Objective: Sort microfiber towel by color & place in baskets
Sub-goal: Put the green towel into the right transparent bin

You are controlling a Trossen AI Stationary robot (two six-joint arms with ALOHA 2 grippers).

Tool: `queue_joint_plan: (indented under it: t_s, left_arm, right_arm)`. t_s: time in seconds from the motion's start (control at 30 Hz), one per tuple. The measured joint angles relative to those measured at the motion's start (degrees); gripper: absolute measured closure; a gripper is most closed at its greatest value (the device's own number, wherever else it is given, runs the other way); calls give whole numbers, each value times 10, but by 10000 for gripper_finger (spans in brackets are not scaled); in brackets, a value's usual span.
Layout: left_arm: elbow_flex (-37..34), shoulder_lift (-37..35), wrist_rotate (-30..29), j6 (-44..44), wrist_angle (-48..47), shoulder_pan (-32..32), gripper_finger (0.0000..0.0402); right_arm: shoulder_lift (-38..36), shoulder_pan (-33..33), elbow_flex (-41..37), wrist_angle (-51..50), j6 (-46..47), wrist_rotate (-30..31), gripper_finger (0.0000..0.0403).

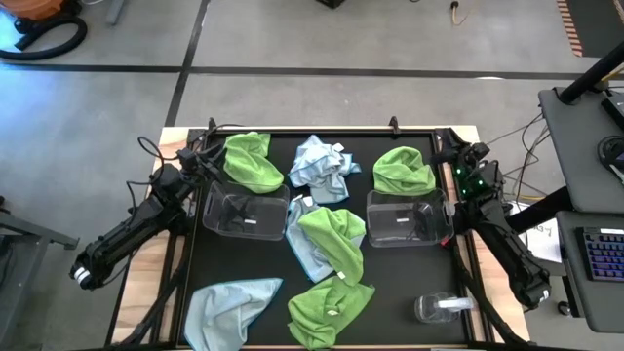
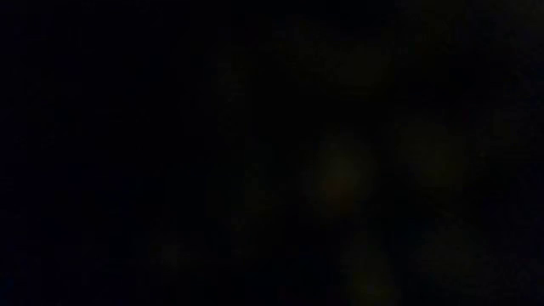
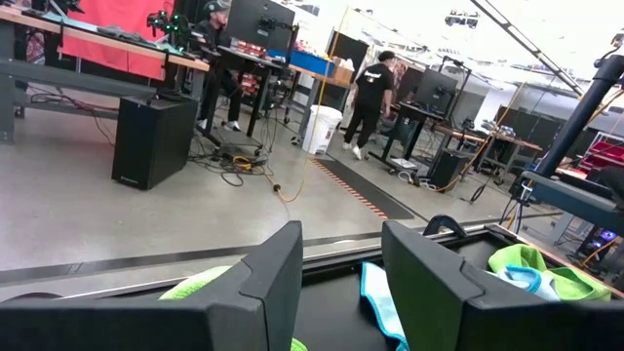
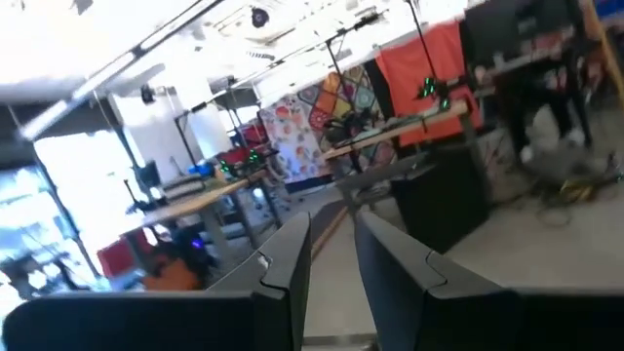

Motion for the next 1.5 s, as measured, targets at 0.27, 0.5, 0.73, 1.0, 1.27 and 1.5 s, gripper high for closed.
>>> queue_joint_plan:
  t_s: [0.27,0.5,0.73,1.0,1.27,1.5]
  left_arm:
    - [0,0,0,0,0,0,274]
    - [0,0,0,0,0,0,274]
    - [0,0,0,0,0,0,274]
    - [0,0,0,0,0,0,274]
    - [0,0,0,-1,0,0,274]
    - [0,0,14,-39,26,0,274]
  right_arm:
    - [2,0,0,-1,25,2,323]
    - [3,0,0,-8,-6,1,323]
    - [3,0,0,-28,-19,2,323]
    - [3,0,0,-27,-14,-1,323]
    - [3,0,0,-18,0,-64,323]
    - [35,0,58,-96,0,-98,323]
